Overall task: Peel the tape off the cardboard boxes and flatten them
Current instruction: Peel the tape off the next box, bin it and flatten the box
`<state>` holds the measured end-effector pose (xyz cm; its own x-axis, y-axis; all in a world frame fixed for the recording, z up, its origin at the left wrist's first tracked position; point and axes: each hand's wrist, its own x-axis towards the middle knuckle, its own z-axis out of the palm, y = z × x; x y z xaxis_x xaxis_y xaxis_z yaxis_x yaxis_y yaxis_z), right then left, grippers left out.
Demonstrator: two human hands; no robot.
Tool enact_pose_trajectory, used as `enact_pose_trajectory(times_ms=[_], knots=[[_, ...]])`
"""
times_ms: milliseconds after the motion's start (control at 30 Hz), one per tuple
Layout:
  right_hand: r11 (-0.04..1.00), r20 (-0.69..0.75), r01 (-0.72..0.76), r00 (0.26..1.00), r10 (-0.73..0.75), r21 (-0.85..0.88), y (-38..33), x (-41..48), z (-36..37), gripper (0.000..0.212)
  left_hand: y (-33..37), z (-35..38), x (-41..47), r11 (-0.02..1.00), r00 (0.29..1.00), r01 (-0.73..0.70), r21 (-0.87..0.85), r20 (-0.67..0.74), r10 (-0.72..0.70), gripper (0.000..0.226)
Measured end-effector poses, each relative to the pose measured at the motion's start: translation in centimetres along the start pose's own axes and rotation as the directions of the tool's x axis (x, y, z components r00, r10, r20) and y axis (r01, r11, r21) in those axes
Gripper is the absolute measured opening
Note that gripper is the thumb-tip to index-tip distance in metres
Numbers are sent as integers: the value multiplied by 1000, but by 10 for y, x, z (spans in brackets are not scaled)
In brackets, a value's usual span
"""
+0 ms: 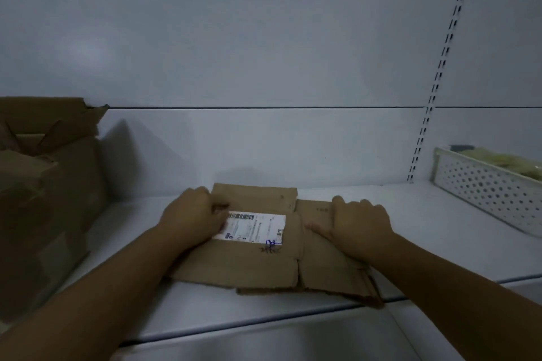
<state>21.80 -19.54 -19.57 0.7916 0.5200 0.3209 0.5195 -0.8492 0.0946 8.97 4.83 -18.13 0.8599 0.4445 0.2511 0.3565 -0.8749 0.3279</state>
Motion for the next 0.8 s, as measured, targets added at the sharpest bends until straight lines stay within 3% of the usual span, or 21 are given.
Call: enact_pose_trajectory(times_ms=[133, 233, 333, 400, 500, 633, 733, 767, 800], knots=[[987, -103, 2, 995, 14, 159, -4, 2, 10, 69, -23, 18, 5, 982, 973, 176, 63, -166, -163, 44], [915, -128, -37, 987, 96, 402, -2, 5, 14, 58, -23, 17, 5, 956, 973, 232, 179, -56, -226, 51], [771, -96, -42, 986, 133, 636, 0, 9, 16, 48, -14, 14, 1, 965, 965, 261, 2, -34, -261, 44], [660, -109, -8, 985, 136, 751, 2, 9, 13, 43, -4, 7, -1, 931, 948, 298, -210, -46, -314, 30], [507, -111, 10, 979, 169, 862, 22, 3, -1, 39, 18, -16, -6, 711, 920, 350, -609, 82, -383, 24], [336, -85, -26, 946, 313, 941, 92, -10, -46, 41, 84, -37, -3, 599, 954, 261, -757, 108, -279, 36], [31, 143, -165, 920, 366, 986, 170, -27, -94, 61, 168, -37, 6, 541, 980, 126, -831, 21, -197, 34], [-42, 222, -221, 920, 322, 974, 197, -36, -108, 58, 198, -35, 8, 521, 986, 96, -848, 9, -166, 28], [-50, 269, -266, 919, 289, 963, 225, -47, -120, 48, 230, -31, 10, 498, 991, 75, -864, 8, -134, 24]])
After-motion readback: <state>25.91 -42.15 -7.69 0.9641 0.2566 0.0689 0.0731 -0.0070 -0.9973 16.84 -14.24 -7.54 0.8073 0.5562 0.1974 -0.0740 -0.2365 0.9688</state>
